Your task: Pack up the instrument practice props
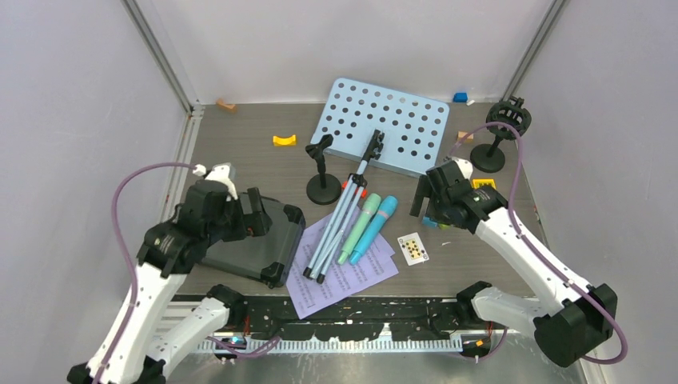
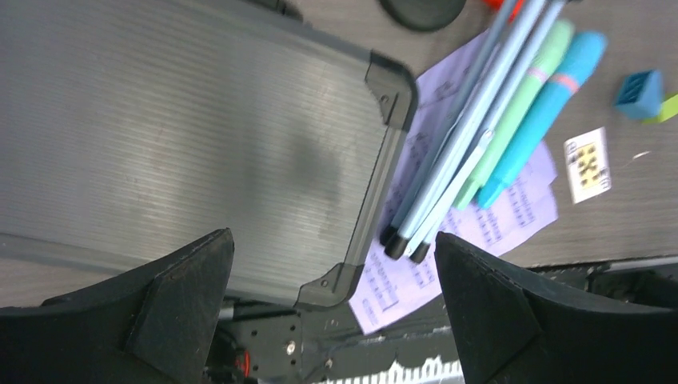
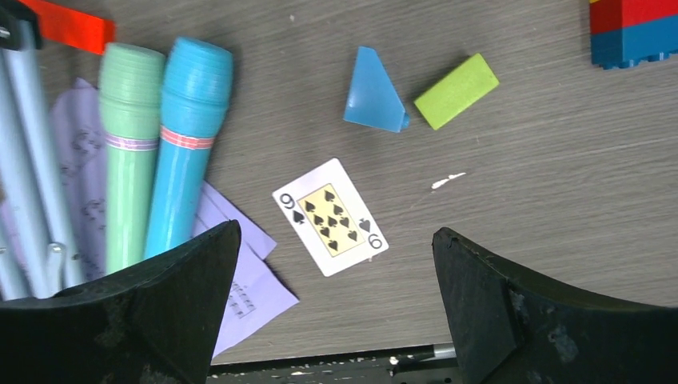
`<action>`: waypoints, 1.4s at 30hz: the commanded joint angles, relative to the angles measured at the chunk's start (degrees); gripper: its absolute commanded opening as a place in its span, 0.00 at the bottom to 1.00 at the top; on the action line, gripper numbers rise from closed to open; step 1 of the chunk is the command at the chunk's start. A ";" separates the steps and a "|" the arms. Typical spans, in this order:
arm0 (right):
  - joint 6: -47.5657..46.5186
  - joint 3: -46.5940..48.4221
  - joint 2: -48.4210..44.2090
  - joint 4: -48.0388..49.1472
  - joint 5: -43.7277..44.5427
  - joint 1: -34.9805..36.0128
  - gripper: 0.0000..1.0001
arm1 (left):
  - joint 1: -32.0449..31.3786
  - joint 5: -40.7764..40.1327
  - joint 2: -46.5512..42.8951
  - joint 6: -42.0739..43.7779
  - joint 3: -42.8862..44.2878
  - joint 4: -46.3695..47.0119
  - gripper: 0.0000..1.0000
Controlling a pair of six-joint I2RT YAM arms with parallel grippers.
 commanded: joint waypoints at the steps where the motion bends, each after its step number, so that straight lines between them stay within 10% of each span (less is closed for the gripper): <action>1: -2.03 0.98 2.61 -2.77 2.53 0.29 0.96 | -0.08 2.72 12.24 0.66 5.42 -9.73 1.00; 9: -1.34 1.23 2.52 -2.78 -1.22 0.29 0.96 | -0.08 -5.79 9.73 -0.37 10.46 -8.06 1.00; 16: -2.19 1.13 1.31 -3.27 -0.91 0.29 0.95 | -0.08 11.66 8.93 2.90 9.45 -2.66 0.98; 42: -18.25 16.84 -23.16 -0.73 3.57 0.26 0.99 | -0.08 0.02 0.41 4.92 21.52 -0.80 0.98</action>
